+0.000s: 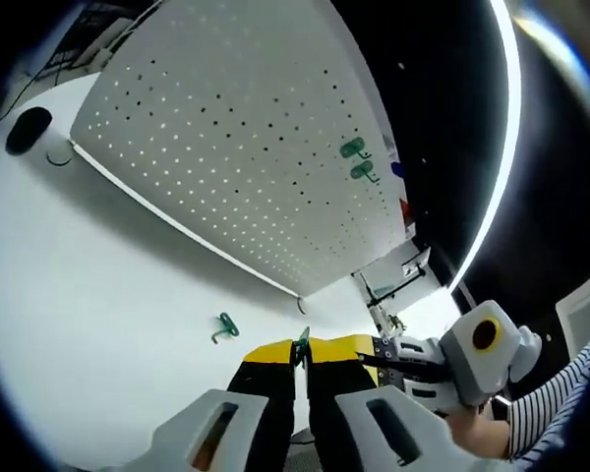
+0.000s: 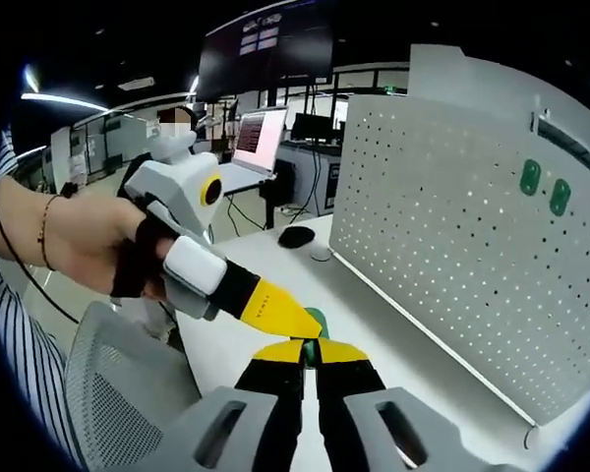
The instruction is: Insert the hook assembly into the mounting plate slot until the hook locks in place.
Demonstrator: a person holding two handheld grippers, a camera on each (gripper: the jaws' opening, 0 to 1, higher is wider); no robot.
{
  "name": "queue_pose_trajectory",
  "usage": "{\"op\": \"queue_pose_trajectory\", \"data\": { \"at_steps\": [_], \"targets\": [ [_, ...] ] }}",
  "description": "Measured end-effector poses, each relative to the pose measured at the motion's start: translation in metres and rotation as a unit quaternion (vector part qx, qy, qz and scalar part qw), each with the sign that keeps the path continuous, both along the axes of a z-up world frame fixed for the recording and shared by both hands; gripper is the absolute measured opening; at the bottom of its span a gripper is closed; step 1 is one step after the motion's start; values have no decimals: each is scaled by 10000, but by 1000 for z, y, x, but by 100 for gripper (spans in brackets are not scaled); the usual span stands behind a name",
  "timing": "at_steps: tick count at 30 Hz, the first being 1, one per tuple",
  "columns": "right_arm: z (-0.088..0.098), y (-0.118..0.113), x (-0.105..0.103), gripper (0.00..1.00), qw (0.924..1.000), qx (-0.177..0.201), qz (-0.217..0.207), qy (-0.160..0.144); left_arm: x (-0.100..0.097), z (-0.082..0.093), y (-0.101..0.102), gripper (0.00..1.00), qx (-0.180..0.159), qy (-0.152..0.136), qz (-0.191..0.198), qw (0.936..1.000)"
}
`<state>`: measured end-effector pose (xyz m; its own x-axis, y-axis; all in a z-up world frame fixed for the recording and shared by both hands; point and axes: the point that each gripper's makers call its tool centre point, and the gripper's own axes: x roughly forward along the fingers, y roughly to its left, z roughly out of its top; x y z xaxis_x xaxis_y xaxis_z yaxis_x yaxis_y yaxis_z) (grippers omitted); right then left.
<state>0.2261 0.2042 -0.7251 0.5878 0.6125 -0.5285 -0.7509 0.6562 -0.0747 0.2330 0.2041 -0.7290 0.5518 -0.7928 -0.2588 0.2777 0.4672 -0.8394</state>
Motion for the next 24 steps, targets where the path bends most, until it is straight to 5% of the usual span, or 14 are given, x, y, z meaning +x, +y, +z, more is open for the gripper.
{"op": "queue_pose_trajectory", "data": {
  "at_steps": [10, 24],
  "targets": [
    [2, 2, -2, 0, 10000, 84, -3, 4, -2, 3, 1, 4, -25, -258, -66, 9996],
    [10, 5, -3, 0, 9993, 371, -25, 46, 2, 23, 12, 16, 243, -1250, -51, 9918]
  ]
}}
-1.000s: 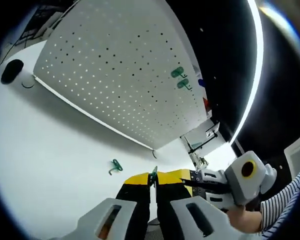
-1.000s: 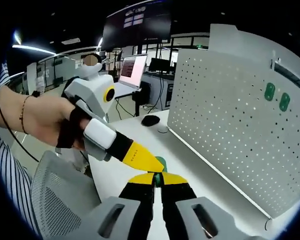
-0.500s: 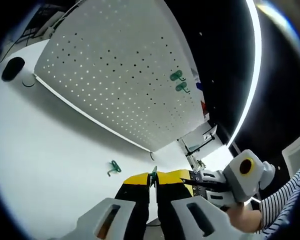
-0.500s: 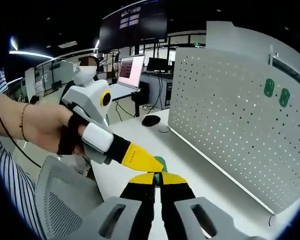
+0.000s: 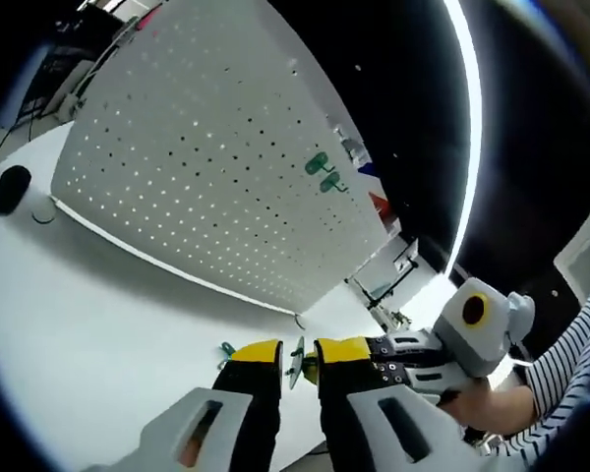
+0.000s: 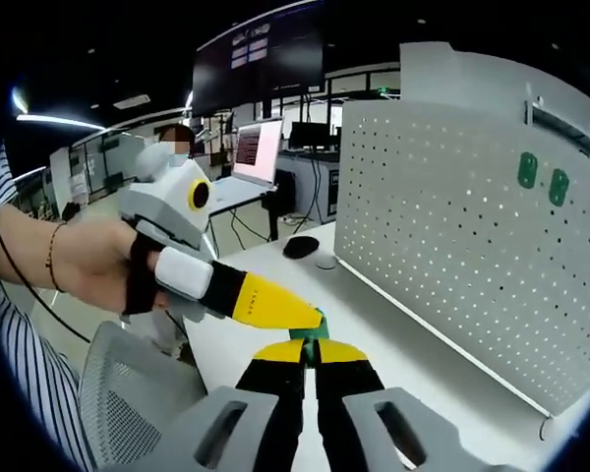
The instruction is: Insert the hook assembly into the mounting plate slot until the hook locks in place.
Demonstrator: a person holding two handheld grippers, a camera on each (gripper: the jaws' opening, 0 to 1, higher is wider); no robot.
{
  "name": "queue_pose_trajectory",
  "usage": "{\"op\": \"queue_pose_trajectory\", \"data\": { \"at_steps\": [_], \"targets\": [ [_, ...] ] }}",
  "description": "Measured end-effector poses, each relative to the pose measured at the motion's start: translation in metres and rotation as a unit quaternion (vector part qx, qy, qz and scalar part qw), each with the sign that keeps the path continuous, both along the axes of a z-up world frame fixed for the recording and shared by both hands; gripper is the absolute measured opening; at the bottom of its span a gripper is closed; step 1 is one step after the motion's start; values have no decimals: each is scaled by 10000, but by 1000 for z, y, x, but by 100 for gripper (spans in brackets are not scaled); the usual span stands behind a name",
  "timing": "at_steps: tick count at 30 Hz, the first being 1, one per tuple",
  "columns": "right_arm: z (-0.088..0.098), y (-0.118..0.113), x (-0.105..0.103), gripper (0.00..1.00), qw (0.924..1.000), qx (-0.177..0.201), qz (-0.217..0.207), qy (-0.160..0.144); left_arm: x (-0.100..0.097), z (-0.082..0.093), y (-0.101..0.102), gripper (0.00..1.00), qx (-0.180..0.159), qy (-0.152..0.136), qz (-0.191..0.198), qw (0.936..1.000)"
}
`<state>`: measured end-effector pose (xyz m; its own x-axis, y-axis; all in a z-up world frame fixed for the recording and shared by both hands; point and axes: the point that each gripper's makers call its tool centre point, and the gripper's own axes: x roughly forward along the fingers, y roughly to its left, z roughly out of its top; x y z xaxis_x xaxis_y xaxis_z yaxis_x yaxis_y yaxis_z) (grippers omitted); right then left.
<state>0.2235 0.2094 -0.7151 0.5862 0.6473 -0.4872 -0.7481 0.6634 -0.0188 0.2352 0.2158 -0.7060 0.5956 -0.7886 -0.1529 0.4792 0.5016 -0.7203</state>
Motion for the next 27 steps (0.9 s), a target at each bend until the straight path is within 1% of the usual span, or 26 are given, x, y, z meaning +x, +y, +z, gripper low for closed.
{"op": "queue_pose_trajectory", "data": {
  "at_steps": [2, 3, 5, 7, 12, 13, 16, 21, 27],
  "targets": [
    [0, 0, 0, 0, 10000, 19, -12, -17, 1, 3, 3, 23, 139, -238, -3, 9996],
    [0, -1, 0, 0, 10000, 28, -20, -1, 0, 4, 3, 27, 162, -246, -14, 9996],
    [0, -2, 2, 0, 10000, 68, -53, 12, 1, 7, 6, 32, 268, -485, 8, 9985],
    [2, -4, 3, 0, 9998, 160, -123, 3, -2, 7, 8, 35, 323, -514, -10, 9982],
    [7, -6, 6, 0, 9992, 317, -245, 11, -6, 9, 11, 49, 473, -843, -16, 9953],
    [9, -7, 6, 0, 9989, 363, -286, 5, -7, 10, 12, 51, 500, -948, 3, 9942],
    [12, -9, 8, 0, 9982, 473, -367, -2, -11, 9, 13, 58, 559, -1036, 4, 9930],
    [16, -10, 11, 0, 9967, 638, -492, -32, -15, 3, 13, 72, 847, -1258, -12, 9884],
    [23, -12, 15, 0, 9949, 774, -625, -143, -18, -3, 12, 85, 1067, -1378, 50, 9847]
  ]
}}
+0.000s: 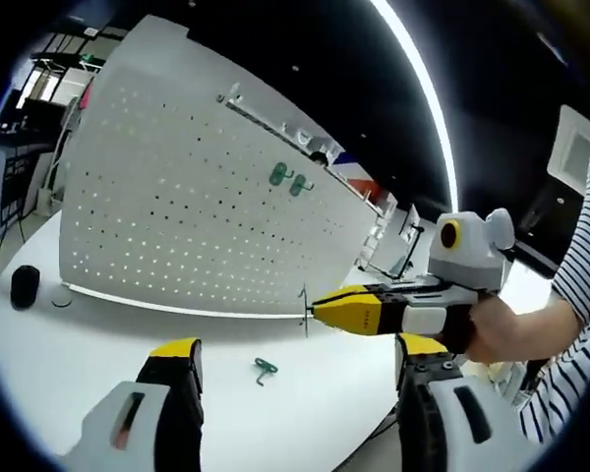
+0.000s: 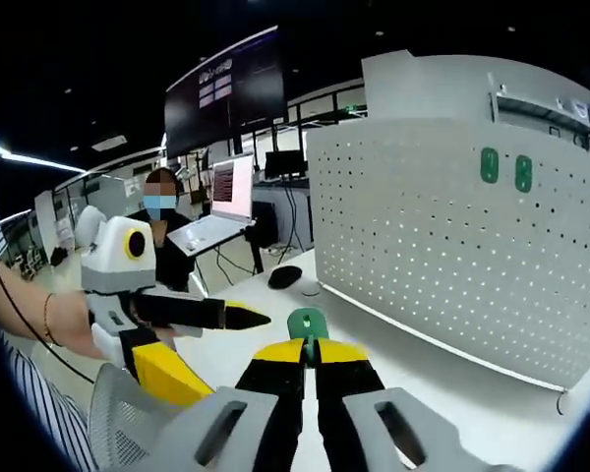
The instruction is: Insert the hook assembly into the mounting plate slot until the hook locks in place.
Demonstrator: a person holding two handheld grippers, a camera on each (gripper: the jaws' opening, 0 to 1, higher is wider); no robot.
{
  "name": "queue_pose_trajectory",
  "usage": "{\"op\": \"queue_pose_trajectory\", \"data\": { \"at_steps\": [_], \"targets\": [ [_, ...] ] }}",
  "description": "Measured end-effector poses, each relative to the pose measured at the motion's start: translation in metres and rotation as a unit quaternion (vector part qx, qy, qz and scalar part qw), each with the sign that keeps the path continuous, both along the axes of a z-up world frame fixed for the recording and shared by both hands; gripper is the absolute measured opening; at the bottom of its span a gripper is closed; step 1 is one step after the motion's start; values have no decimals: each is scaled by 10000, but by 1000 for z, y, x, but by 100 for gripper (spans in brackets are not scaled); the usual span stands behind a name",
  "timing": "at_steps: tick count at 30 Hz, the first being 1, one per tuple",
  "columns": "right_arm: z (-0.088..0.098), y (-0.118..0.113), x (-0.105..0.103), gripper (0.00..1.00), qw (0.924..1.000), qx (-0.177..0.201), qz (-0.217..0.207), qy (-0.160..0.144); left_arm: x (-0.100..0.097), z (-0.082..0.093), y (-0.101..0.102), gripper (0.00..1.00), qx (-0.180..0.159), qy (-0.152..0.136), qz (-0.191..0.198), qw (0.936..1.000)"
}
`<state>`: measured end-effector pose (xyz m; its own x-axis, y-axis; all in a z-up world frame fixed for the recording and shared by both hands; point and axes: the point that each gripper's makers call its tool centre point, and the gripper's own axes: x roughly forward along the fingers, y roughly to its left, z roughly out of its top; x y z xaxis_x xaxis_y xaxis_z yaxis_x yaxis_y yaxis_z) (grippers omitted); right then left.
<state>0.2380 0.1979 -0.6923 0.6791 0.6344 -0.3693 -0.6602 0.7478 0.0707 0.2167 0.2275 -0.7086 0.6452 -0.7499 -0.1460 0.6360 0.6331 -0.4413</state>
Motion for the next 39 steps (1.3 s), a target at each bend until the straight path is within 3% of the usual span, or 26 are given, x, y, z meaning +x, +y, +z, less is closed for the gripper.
{"op": "queue_pose_trajectory", "data": {
  "at_steps": [13, 25, 37, 39],
  "targets": [
    [19, -10, 16, 0, 9978, 202, -411, -485, -7, -19, -7, 100, 593, -201, 15, 9980],
    [40, -30, 40, 0, 9892, 301, -1010, -1020, -11, -39, -6, 100, 802, -207, 78, 9965],
    [49, -42, 62, 0, 9816, 387, -1398, -1245, -8, -45, 7, 100, 886, -285, 331, 9951],
    [51, -44, 66, 0, 9802, 385, -1452, -1288, -6, -46, 11, 100, 1055, -409, 377, 9929]
  ]
}}
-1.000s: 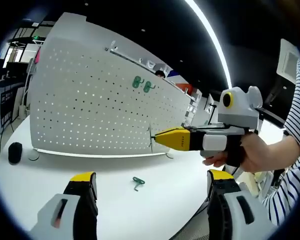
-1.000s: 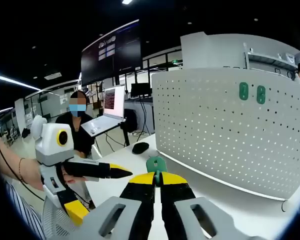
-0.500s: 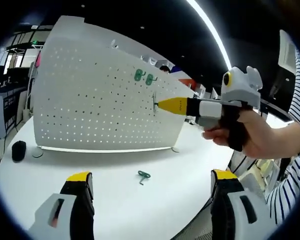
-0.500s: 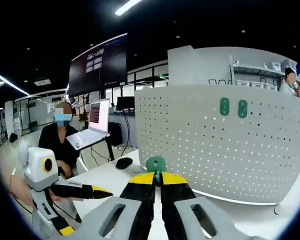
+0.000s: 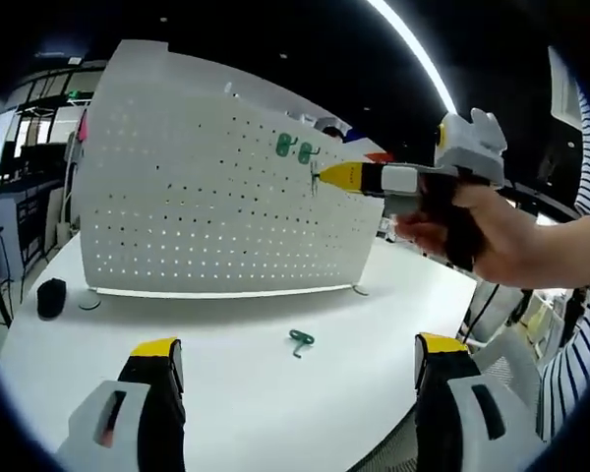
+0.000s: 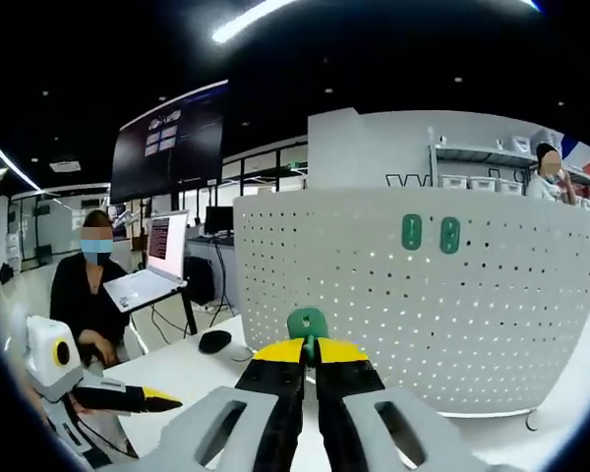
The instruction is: Insert the hook assembly into the mounting plate slot until the hook locks in place.
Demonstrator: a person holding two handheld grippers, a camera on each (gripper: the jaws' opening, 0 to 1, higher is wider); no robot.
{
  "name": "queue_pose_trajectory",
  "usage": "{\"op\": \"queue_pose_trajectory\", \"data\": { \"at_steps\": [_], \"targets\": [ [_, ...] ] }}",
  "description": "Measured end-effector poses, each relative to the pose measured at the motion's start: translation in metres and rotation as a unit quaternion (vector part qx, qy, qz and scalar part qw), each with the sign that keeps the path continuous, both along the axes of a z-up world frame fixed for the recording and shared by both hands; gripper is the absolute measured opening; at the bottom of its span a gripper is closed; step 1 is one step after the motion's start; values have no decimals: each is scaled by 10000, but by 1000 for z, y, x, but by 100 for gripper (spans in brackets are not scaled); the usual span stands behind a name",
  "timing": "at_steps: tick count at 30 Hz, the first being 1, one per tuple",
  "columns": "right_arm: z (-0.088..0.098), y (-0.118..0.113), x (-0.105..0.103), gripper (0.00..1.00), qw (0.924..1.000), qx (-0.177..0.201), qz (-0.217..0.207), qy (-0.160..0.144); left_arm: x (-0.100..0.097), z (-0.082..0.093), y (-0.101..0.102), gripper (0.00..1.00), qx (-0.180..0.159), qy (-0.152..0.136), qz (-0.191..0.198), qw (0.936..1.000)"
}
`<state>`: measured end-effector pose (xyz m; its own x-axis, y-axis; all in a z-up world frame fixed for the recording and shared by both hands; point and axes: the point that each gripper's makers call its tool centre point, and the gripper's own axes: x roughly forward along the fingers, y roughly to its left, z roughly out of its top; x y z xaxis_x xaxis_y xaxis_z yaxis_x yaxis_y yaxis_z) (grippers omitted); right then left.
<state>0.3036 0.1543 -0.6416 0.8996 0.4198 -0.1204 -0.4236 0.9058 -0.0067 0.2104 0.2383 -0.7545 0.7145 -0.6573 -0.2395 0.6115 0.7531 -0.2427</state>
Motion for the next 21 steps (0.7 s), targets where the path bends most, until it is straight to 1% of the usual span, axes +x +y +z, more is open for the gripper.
{"op": "queue_pose_trajectory", "data": {
  "at_steps": [3, 7, 9, 13, 16, 21],
  "targets": [
    [3, -4, 6, 0, 9999, 29, -108, -63, 0, -1, 1, 100, -34, 30, 20, 10000],
    [6, -11, 14, 0, 9996, 35, -260, -136, 0, 0, 1, 100, 7, -32, 8, 10000],
    [8, -16, 18, 0, 9992, 49, -350, -183, 0, -2, 0, 100, 30, -1, -16, 10000],
    [12, -27, 26, 0, 9982, 117, -539, -240, 0, -2, -1, 100, 22, -1, -35, 10000],
    [14, -36, 33, 0, 9972, 77, -680, -293, 0, -3, 0, 100, 32, 42, -23, 10000],
    [18, -55, 45, 0, 9949, 134, -937, -359, 0, -4, -1, 100, 105, 7, -45, 9999]
  ]
}}
